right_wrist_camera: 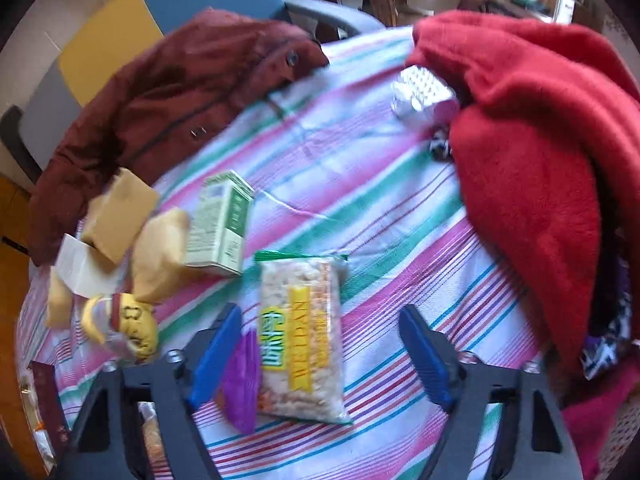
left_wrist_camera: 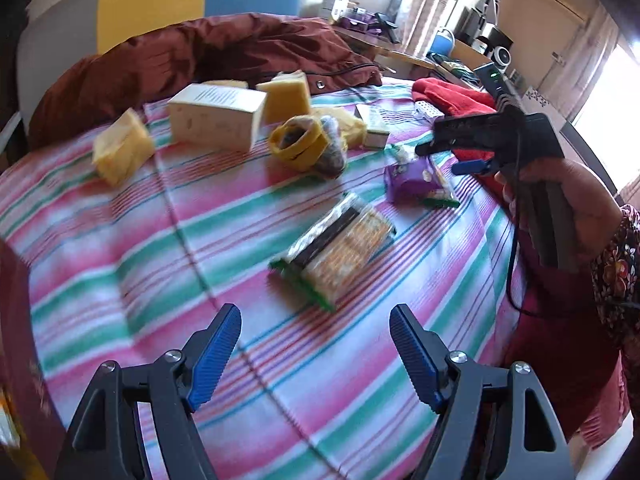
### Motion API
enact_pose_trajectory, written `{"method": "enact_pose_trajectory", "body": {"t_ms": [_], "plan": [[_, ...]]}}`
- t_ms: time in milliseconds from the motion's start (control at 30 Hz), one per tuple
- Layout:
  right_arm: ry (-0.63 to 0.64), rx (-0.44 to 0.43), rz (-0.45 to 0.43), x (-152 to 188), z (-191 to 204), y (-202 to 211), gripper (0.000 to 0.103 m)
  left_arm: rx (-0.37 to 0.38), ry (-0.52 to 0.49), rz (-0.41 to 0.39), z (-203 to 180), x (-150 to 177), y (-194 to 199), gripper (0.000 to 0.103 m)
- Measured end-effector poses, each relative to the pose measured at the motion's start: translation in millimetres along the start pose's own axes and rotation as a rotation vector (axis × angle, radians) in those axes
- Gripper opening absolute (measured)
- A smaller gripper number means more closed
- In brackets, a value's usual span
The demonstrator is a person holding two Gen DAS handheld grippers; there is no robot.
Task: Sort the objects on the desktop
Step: 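Grasp the WEIDAN rice-cracker bag with the right tool while the left tool grasps the cracker packet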
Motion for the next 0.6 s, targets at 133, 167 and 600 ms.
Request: {"method": "enact_pose_trajectory", "body": {"t_ms": [133,167,600], "plan": [[0.051,-0.002,0.062,3,9,-15,0.07,-0.008,-0.074,0.024,-13,-12,-22,0.078],[0.071,0.006,0.065,4,12,-16,0.07,-0.017,-0.103,0.032,-17,-14,-29,0.078],[0.106,0.067,0.047,6,-2,-1,0.048,-0.02,-0.224,0.073,-34,-29,-72,0.078]]}}
Point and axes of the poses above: each gripper's, at about its wrist camera, not at the fingertips, and y roughly against the way its jaws point, z to its left, x to its underside, the point moved 2 cm from there along -y, roughly the way its jaws point, and after that the axes turned 4 degrees about -z, right-handed, at the moved point
